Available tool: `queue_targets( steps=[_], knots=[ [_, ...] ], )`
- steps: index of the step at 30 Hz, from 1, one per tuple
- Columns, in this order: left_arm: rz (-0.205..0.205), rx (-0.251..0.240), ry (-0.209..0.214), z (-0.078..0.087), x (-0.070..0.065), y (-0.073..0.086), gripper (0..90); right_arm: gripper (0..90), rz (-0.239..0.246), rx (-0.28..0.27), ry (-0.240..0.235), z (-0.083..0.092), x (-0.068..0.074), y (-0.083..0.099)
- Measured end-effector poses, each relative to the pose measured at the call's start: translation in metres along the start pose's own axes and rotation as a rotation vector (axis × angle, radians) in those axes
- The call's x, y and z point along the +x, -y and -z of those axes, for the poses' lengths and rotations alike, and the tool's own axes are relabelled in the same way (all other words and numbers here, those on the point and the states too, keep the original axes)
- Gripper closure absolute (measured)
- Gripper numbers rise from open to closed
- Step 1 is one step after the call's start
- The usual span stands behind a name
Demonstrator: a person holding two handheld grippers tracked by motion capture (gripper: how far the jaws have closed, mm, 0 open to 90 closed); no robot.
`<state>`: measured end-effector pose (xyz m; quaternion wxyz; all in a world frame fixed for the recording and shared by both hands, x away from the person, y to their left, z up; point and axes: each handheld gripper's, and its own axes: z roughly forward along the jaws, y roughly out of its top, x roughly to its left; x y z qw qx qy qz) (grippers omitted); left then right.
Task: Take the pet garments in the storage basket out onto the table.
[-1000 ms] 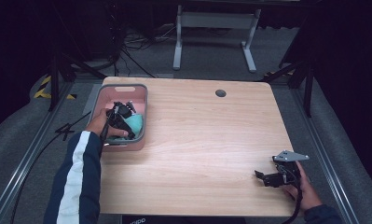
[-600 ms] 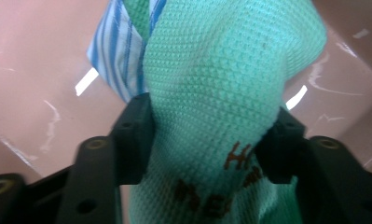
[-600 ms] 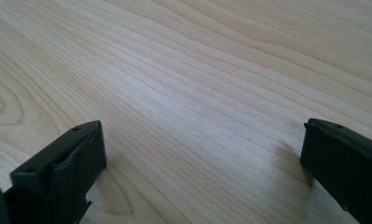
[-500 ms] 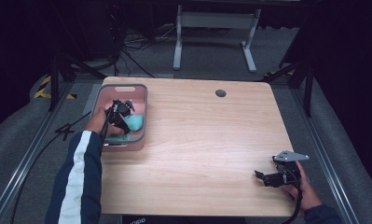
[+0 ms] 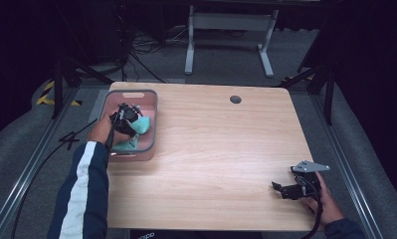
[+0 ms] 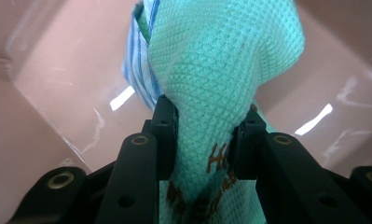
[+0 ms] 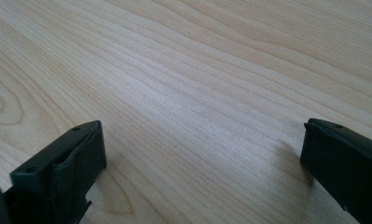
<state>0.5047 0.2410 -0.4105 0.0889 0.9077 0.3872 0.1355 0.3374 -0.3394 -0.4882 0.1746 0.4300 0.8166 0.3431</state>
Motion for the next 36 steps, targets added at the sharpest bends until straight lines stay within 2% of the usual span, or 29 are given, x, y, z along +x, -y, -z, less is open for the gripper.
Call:
queue_targets(
  steps=[4,8,10,13,15,17,20,22,24,25,26,29,31,33,36],
  knots=[
    [0.035,-0.065,-0.004,0.01,0.003,0.006,68.8,0.5,0.0,0.0,0.0,0.0,0.0,0.0],
    [0.052,-0.135,-0.019,0.023,0.004,0.012,68.8,0.5,0.0,0.0,0.0,0.0,0.0,0.0],
    [0.061,-0.173,-0.004,0.03,0.005,0.016,68.9,0.5,0.0,0.0,0.0,0.0,0.0,0.0],
    [0.075,-0.21,-0.016,0.039,0.006,0.021,68.8,0.5,0.0,0.0,0.0,0.0,0.0,0.0],
    [0.092,-0.247,-0.023,0.044,0.008,0.025,68.8,0.5,0.0,0.0,0.0,0.0,0.0,0.0],
    [0.105,-0.301,-0.012,0.051,0.009,0.031,68.9,0.5,-0.001,0.0,0.0,0.0,0.0,0.0],
    [0.113,-0.341,-0.019,0.06,0.009,0.036,68.9,0.5,-0.001,0.0,0.0,0.0,0.0,0.0],
    [0.117,-0.376,-0.006,0.065,0.01,0.04,68.9,0.5,0.0,0.0,0.0,0.0,0.0,0.0],
    [0.124,-0.399,-0.021,0.07,0.01,0.043,68.9,0.5,0.0,0.0,0.0,0.0,0.0,0.0],
    [0.134,-0.401,-0.013,0.072,0.009,0.045,68.9,0.5,-0.001,0.0,0.0,0.0,0.0,0.0],
    [0.132,-0.416,-0.021,0.075,0.009,0.046,68.9,0.5,0.0,0.0,0.0,0.0,0.0,0.0],
    [0.128,-0.453,-0.007,0.082,0.008,0.05,68.9,0.5,0.0,0.0,0.0,0.0,0.0,0.0],
    [0.118,-0.474,-0.018,0.089,0.004,0.051,68.9,0.5,0.0,0.0,0.0,0.0,0.0,0.0],
    [0.109,-0.491,-0.003,0.096,0.001,0.051,68.9,0.5,0.0,0.0,0.0,0.0,0.0,0.0],
    [0.1,-0.505,-0.003,0.102,-0.004,0.05,69.0,0.5,0.0,0.0,0.0,0.0,0.0,0.0]
  ],
)
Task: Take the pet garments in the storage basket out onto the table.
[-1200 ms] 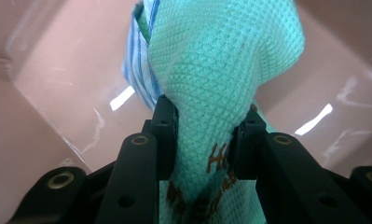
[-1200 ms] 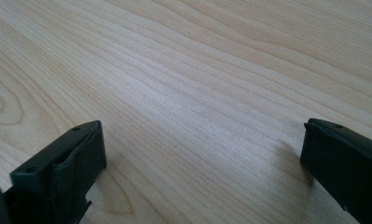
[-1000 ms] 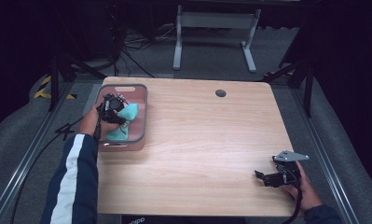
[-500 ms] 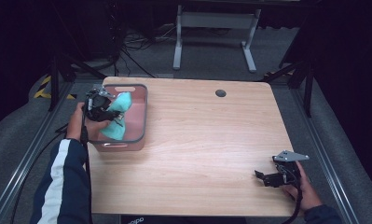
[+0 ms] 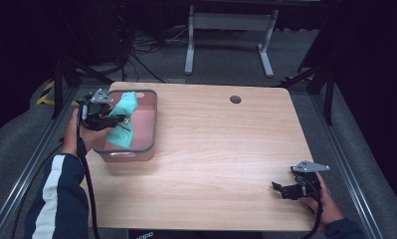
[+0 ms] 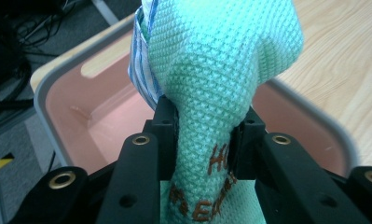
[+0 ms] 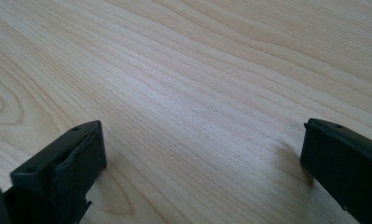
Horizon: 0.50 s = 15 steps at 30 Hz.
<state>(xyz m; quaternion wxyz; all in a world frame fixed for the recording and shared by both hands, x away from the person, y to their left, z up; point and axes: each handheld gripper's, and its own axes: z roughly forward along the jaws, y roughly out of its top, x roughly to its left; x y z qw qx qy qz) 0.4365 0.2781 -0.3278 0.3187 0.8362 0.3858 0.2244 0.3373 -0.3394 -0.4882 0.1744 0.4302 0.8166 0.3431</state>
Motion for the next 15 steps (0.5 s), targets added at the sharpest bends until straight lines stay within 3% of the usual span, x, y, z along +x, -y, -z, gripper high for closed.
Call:
queue_targets(
  steps=[15],
  knots=[
    [-0.134,-0.055,0.025,0.017,-0.048,-0.031,68.9,0.5,-0.002,0.0,0.002,0.0,0.0,0.0]
  ],
)
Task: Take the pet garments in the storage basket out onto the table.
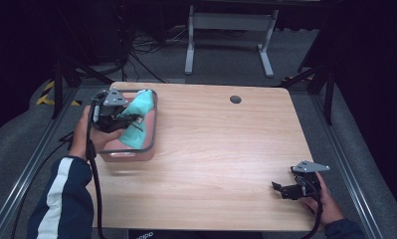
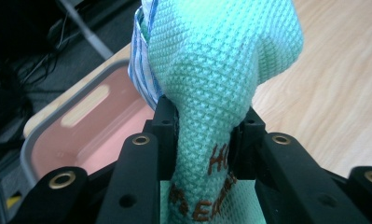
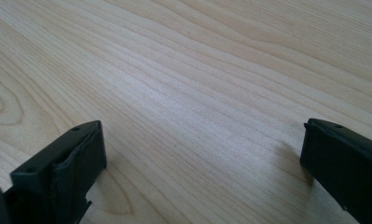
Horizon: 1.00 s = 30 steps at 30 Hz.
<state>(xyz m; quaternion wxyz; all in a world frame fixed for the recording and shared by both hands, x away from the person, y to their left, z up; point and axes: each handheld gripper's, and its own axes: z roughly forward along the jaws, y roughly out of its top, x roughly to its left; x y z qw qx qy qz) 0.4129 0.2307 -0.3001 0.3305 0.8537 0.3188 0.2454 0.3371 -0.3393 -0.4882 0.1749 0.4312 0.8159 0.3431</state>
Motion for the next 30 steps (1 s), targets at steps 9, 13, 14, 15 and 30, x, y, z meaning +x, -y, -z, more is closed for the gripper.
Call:
queue_targets(
  steps=[9,13,14,15,30],
  knots=[
    [-0.061,-0.04,0.05,-0.002,-0.025,-0.017,68.9,0.5,0.0,0.0,0.0,0.0,0.0,0.0],
    [-0.097,-0.043,0.074,-0.008,-0.037,-0.026,68.9,0.5,0.0,0.0,0.0,0.0,0.0,0.0],
    [-0.094,-0.047,0.08,-0.01,-0.04,-0.027,68.9,0.6,0.0,0.0,0.0,0.0,0.0,0.0],
    [-0.105,-0.044,0.078,-0.013,-0.042,-0.029,68.9,0.5,0.0,0.0,0.0,0.0,0.0,0.0],
    [-0.165,-0.009,0.17,-0.048,-0.073,-0.044,68.8,0.5,0.0,0.0,0.0,0.0,0.0,0.0]
  ],
)
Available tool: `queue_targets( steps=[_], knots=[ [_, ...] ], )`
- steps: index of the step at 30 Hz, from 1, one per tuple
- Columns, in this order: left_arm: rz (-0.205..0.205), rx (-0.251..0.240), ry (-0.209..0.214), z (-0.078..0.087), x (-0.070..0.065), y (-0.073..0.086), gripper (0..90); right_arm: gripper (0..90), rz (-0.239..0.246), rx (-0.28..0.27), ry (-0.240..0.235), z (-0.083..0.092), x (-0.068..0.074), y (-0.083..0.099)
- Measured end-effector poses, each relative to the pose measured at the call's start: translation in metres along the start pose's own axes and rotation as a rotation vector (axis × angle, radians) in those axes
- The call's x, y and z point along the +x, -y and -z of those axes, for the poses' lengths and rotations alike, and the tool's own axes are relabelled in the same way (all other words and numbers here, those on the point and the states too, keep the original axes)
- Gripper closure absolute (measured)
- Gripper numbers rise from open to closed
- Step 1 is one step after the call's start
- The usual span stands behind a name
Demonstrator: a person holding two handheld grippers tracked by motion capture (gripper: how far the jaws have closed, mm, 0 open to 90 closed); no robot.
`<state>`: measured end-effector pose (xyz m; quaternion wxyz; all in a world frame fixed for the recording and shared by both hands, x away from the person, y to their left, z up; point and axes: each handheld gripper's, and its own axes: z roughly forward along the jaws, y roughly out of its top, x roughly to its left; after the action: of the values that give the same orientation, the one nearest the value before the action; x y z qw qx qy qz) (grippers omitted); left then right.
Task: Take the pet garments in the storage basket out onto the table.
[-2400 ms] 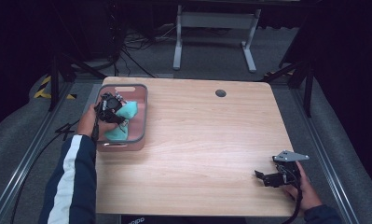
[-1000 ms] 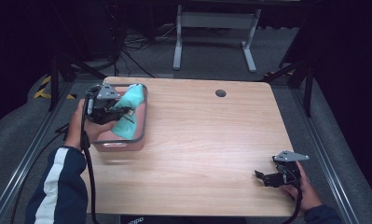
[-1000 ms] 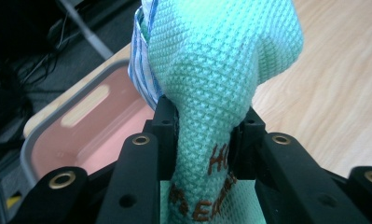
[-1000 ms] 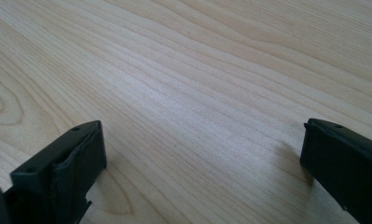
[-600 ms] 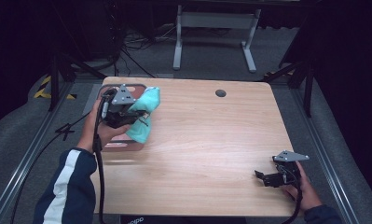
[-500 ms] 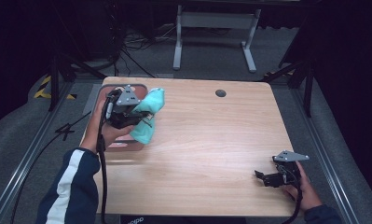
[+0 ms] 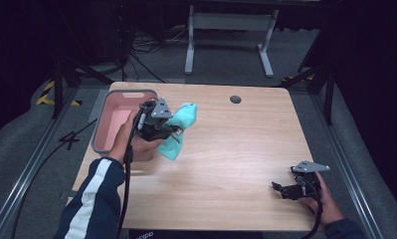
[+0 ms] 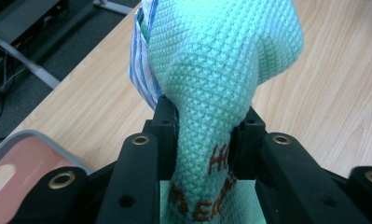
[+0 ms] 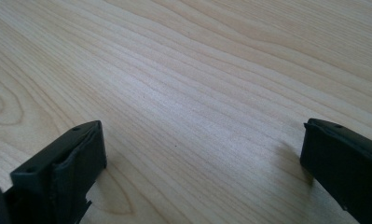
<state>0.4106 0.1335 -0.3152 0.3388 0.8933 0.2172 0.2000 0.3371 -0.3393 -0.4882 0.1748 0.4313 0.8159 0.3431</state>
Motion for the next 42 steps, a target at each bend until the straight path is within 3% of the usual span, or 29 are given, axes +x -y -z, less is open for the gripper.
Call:
queue_targets(
  steps=[14,19,35,42],
  knots=[
    [-0.022,0.03,0.077,-0.042,-0.021,-0.012,68.5,0.5,0.0,0.0,0.0,0.0,0.0,0.0],
    [-0.044,0.066,0.101,-0.06,-0.028,-0.015,68.4,0.5,0.0,0.0,0.0,0.0,0.0,0.0],
    [-0.03,0.14,0.166,-0.105,-0.041,-0.008,68.0,0.5,0.0,0.0,0.0,0.0,0.0,0.0],
    [-0.026,0.197,0.201,-0.127,-0.048,-0.001,66.2,0.5,0.0,-0.001,0.0,0.0,0.0,0.0]
  ],
)
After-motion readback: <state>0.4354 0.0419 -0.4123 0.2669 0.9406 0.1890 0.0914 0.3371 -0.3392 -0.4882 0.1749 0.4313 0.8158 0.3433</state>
